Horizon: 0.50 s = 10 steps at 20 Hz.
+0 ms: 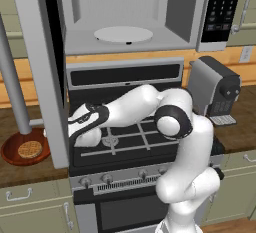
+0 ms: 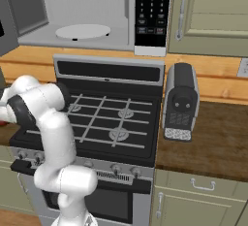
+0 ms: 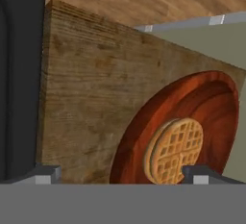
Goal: Open the microwave, place the bowl with waffle inside the microwave, then close the microwave door and turn it on.
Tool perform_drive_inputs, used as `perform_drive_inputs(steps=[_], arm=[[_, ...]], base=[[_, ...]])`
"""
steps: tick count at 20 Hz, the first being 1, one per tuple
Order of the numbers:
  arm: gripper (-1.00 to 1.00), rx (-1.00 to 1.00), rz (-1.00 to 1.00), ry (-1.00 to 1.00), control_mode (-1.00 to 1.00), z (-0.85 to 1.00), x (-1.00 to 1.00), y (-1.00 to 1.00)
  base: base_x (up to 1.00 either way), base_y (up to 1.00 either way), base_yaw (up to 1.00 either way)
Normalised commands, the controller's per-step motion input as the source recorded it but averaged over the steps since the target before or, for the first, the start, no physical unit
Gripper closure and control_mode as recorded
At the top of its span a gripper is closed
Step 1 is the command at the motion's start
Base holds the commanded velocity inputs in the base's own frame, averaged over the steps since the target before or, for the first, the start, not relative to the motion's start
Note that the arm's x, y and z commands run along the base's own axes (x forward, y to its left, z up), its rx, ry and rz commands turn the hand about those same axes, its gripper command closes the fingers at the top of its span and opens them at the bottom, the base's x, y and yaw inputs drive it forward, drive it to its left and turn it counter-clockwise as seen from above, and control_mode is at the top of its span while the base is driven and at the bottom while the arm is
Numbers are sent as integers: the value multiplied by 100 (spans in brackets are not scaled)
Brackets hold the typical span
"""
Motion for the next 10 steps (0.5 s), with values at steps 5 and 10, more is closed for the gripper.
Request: perform_drive_inputs(steps=[5,10], arm=[[-100,-3,0,5,-100,-1,45,60],[-100,-6,0,7,-100,-13,45,41]], base=[[0,0,0],[0,0,0]])
